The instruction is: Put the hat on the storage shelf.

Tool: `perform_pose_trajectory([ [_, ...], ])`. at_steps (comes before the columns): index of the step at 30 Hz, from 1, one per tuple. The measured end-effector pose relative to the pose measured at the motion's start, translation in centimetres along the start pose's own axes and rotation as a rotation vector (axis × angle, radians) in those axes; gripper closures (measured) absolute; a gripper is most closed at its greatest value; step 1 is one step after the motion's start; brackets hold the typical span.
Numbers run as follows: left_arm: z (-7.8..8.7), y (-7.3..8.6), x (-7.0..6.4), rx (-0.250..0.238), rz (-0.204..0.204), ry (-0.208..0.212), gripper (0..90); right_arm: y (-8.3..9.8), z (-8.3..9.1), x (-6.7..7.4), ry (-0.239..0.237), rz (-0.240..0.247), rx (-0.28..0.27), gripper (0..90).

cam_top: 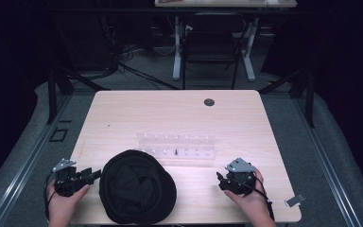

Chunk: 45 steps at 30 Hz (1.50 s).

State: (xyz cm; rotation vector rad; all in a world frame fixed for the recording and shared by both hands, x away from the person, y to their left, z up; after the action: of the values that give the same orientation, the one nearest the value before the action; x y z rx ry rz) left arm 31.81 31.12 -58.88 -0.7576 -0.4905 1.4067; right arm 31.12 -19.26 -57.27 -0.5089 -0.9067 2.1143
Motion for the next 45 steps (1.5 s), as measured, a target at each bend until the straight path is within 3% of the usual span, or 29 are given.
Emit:
perform_pose_trajectory([
  [4, 0.3, -0.2, 0.0, 0.017, 0.012, 0.018, 49.9, -0.1, 0.1, -0.1, 0.01, 0.005, -0.011, 26.2],
  [5, 0.5, -0.5, 0.0, 0.048, 0.011, 0.019, 49.8, -0.1, 0.2, -0.2, 0.009, 0.011, -0.003, 26.2],
  [6, 0.5, -0.5, 0.0, 0.048, 0.011, 0.019, 49.8, -0.1, 0.2, -0.2, 0.009, 0.011, -0.003, 26.2],
  [7, 0.7, -1.0, 0.1, 0.089, 0.014, 0.015, 49.9, -0.1, 0.1, -0.2, 0.008, 0.005, -0.016, 26.3],
  [10, 0.9, -1.4, 0.2, 0.122, 0.037, 0.028, 50.9, 0.1, 0.1, -0.3, 0.014, 0.006, -0.003, 26.3],
  [12, 1.2, -1.9, 0.3, 0.164, 0.024, 0.025, 51.3, 0.1, 0.0, -0.3, 0.02, 0.003, -0.007, 26.3],
  [13, 1.5, -2.4, 0.2, 0.192, 0.019, 0.038, 51.4, 0.1, 0.0, -0.2, 0.026, -0.001, -0.007, 26.2],
  [15, 1.7, -2.8, -0.1, 0.205, 0.025, 0.062, 52.5, 0.0, 0.1, -0.2, 0.022, 0.005, -0.006, 25.8],
  [22, 2.5, -4.1, -0.9, 0.231, -0.021, 0.099, 57.3, 0.0, 0.1, -0.3, 0.028, -0.008, -0.009, 27.4],
  [25, 2.6, -4.6, -1.2, 0.262, -0.063, 0.116, 59.6, 0.0, 0.0, -0.2, 0.015, 0.0, -0.013, 31.9],
  [31, 1.8, -4.7, -1.7, 0.302, -0.084, 0.112, 58.2, 0.0, 0.1, -0.1, -0.014, -0.005, -0.01, 37.0],
  [36, 1.2, -4.5, -2.2, 0.335, -0.104, 0.084, 54.9, 0.2, 0.0, -0.1, -0.04, -0.015, 0.008, 41.4],
  [37, 1.0, -4.5, -2.2, 0.346, -0.123, 0.072, 54.9, 0.2, 0.0, -0.2, -0.046, -0.02, 0.001, 43.8],
  [45, 0.2, -4.0, -2.5, 0.405, -0.141, 0.077, 59.5, 0.3, 0.0, -0.2, -0.072, 0.002, -0.033, 48.7],
])
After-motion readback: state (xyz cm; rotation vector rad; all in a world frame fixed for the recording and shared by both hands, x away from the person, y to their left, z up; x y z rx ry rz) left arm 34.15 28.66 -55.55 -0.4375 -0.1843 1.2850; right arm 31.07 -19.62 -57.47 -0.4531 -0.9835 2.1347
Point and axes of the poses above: each handheld gripper's, and its own axes: z roughly backward along the jaws, y roughly out of its underside, x roughly to its left, the point moved 4 cm from there along -z, roughly forward along the jaws, and after that the axes turned 13 degrees about -y, right-handed, at the moved point
